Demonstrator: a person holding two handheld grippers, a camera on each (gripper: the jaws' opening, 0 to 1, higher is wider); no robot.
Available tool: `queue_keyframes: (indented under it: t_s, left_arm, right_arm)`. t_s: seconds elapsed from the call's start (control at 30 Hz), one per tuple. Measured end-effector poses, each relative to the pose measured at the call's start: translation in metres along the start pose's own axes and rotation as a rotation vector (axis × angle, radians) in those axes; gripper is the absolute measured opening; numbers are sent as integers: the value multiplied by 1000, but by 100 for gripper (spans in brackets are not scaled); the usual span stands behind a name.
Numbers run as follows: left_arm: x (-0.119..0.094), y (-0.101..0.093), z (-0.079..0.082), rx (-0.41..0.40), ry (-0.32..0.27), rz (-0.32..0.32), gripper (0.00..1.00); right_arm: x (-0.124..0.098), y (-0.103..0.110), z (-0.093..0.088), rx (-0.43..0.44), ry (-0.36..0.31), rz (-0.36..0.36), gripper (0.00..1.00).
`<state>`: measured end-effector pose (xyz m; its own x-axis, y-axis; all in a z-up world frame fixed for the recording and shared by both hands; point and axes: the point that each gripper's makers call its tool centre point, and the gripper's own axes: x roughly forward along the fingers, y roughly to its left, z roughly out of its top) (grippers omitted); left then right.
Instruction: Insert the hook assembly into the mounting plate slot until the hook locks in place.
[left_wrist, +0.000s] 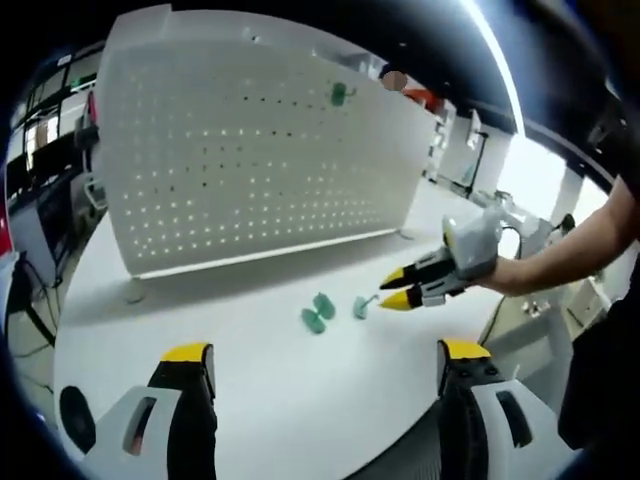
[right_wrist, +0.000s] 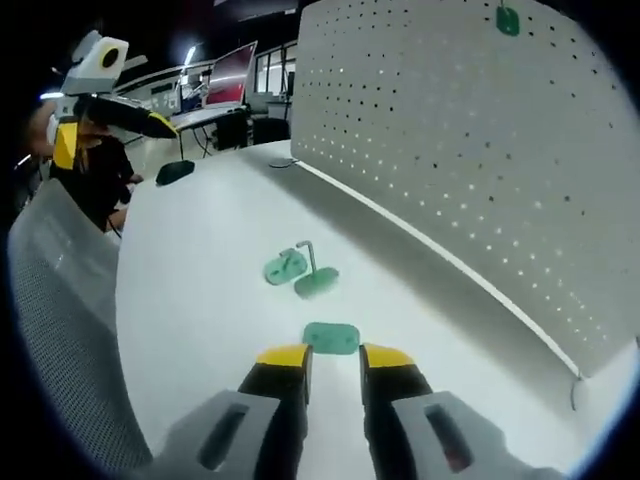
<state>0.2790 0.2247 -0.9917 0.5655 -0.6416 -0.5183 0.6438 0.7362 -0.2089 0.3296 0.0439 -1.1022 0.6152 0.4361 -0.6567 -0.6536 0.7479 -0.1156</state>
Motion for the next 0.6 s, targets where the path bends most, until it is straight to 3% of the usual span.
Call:
queue_keyframes:
  t_s: [0.27, 0.37, 0.6]
  left_arm:
    - [6, 1, -6, -4, 27, -7, 92]
    - [7, 0, -6, -10, 28, -12, 91]
    - [9, 3, -4, -10, 30, -14, 91]
  right_arm:
    - [11, 0, 3, -44, 19, 62, 14]
    - [14, 3, 4, -98, 29, 85, 13]
    - [20, 12, 15, -150, 9, 154, 6]
